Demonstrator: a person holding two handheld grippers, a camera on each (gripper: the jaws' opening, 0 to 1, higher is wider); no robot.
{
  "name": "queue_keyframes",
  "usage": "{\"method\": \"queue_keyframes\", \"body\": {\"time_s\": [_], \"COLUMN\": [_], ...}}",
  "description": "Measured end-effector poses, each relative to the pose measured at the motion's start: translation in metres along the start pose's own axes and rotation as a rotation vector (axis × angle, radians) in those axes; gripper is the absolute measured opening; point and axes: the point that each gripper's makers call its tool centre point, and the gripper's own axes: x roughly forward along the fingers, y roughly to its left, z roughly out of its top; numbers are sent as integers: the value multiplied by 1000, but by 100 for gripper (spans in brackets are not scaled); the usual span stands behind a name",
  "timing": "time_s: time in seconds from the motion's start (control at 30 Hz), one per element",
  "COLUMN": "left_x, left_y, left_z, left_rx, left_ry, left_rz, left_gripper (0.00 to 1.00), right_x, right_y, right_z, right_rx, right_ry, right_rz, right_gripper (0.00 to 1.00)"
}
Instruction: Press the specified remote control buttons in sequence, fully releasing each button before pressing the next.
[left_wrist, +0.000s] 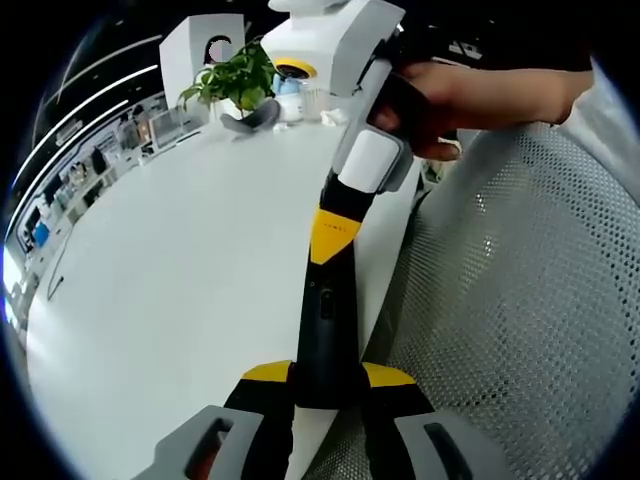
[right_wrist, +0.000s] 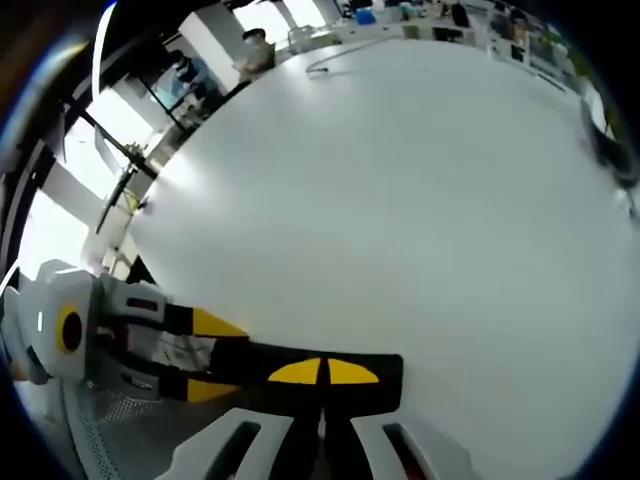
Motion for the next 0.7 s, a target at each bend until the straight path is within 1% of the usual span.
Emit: {"method": "queue_keyframes", "body": {"time_s": [0.17,0.27,0.33,0.37,0.4,0.43,0.5,0.6,0.7], "left_x": [0,0,0,0,0,0,0,0,0], "left_y": [0,0,0,0,0,0,0,0,0], "left_z": [0,0,0,0,0,0,0,0,0], "left_rx": [-1,1,2,1,1,1,2,3,4], "left_ry": [-1,0,0,0,0,1,2,3,6], "left_rz": [0,0,0,0,1,1,1,1,1], "left_gripper": [25,25,25,25,25,25,25,25,25], "right_x": [1,1,0,0,-1,-2,-1,-2,-3], "right_y": [-2,0,0,-1,-1,-1,-3,-2,1], "right_z": [0,0,-1,-1,0,0,1,1,0], "right_rx": [6,-20,-29,-20,28,65,99,100,75], "right_ry": [13,31,18,-1,-17,-7,13,15,25], "right_rz": [-7,-27,-27,-17,7,20,38,44,38], "right_gripper": [0,0,0,0,0,0,0,0,0]}}
